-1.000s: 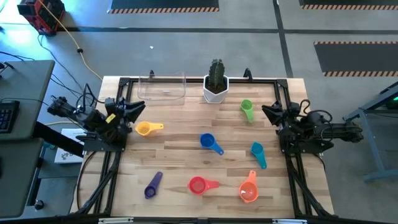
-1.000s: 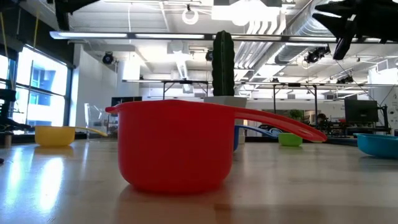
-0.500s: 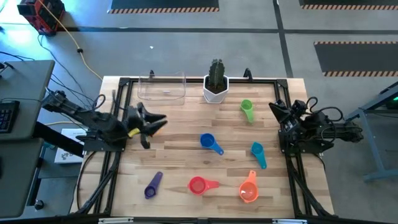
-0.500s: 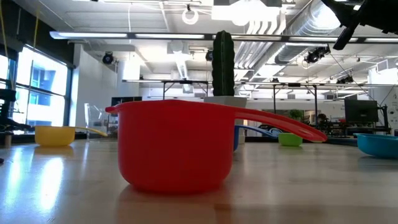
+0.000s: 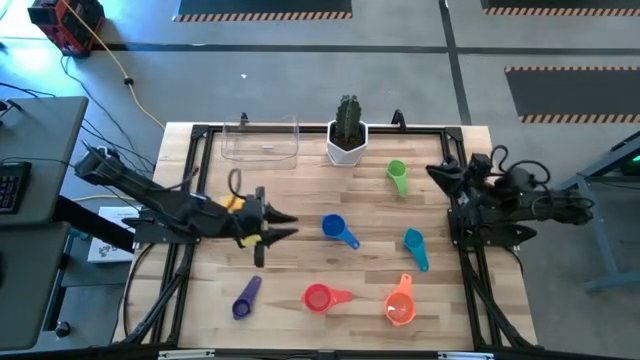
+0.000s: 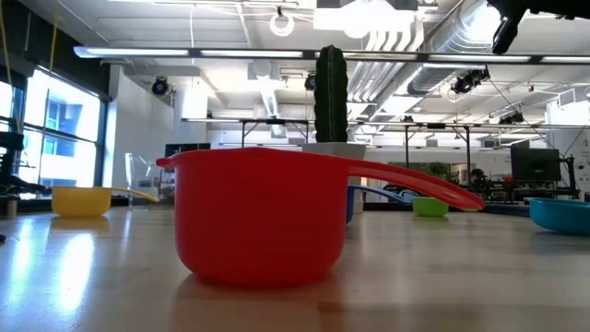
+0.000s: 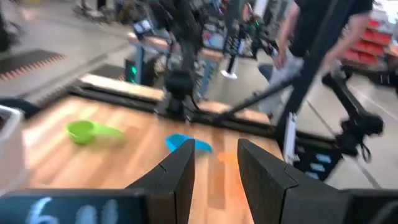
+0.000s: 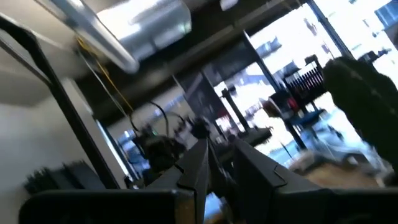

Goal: Nest measuring cups in basket
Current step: Stack the red measuring cup on top of the orange measuring cup

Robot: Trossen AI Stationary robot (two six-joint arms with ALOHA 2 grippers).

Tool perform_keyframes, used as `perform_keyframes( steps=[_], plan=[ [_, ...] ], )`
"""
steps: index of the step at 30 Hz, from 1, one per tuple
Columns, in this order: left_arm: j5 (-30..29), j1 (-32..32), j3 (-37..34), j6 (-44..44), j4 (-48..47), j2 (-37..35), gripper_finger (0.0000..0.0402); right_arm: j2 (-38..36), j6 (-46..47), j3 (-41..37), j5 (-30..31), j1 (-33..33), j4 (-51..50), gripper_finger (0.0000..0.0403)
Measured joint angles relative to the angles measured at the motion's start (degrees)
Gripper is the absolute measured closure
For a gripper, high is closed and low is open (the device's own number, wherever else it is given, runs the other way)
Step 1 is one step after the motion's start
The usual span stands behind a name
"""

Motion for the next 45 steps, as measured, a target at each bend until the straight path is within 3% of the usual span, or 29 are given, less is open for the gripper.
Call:
perform_keyframes(
  steps=[13,27,45],
  plan=[
    [11.3,0.0,0.1,-7.8,-0.1,11.9,0.0289,14.1,2.0,11.5,-0.1,5.5,-11.6,0.0336],
    [17.7,0.1,0.1,-7.8,-0.2,17.8,0.0289,21.9,10.1,12.1,3.2,10.8,-11.6,0.0336],
    [23.9,0.2,0.0,-7.8,-0.4,24.1,0.0289,30.5,19.3,12.1,6.0,11.6,-11.5,0.0336]
  ],
)
